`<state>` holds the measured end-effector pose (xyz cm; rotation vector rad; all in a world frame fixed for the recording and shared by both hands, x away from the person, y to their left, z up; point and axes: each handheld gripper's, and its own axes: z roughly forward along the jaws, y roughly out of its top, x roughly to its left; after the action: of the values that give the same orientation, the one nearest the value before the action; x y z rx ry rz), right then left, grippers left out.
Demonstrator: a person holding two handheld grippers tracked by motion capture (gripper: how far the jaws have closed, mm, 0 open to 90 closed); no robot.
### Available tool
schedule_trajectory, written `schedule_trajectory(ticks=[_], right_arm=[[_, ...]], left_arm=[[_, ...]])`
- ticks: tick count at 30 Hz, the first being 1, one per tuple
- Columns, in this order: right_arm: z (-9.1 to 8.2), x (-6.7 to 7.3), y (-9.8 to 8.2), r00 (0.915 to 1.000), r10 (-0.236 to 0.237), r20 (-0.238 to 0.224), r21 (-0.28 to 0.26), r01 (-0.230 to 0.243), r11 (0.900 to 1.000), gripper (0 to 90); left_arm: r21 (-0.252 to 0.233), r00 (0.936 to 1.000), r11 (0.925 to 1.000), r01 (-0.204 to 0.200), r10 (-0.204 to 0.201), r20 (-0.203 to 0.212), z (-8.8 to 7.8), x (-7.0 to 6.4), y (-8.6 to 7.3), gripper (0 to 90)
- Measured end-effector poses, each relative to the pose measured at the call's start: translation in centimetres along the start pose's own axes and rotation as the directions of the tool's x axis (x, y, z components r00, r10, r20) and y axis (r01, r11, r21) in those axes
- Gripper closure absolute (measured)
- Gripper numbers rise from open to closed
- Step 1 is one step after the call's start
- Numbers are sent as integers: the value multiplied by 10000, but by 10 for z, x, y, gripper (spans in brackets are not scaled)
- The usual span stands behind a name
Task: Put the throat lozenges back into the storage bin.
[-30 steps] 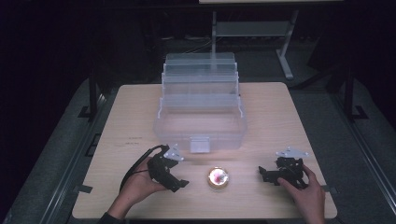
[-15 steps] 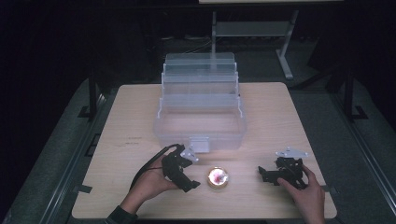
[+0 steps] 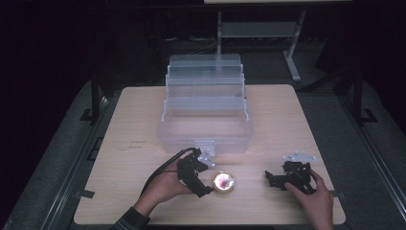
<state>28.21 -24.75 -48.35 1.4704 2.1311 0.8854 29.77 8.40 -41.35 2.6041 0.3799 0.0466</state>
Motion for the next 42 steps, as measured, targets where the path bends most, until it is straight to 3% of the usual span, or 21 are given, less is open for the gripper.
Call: schedule_trajectory(ticks=[11, 20, 32, 42], right_arm=[[0, 0, 0, 10000, 6, -2, -5, -6, 10000, 0], [0, 0, 0, 10000, 1, -3, -7, -1, 10000, 0], [0, 0, 0, 10000, 6, 0, -4, -6, 10000, 0], [0, 0, 0, 10000, -6, -1, -11, 6, 10000, 0]], left_arm=[[195, 9987, 9990, -410, 404, 302, 13, -1, 18, 123], [594, 9943, 9932, -1000, 975, 427, 28, -3, 36, 112], [1079, 9876, 9826, -1512, 1456, 580, 47, -6, 42, 112], [1333, 9870, 9785, -1572, 1512, 542, 59, -5, 43, 112]])
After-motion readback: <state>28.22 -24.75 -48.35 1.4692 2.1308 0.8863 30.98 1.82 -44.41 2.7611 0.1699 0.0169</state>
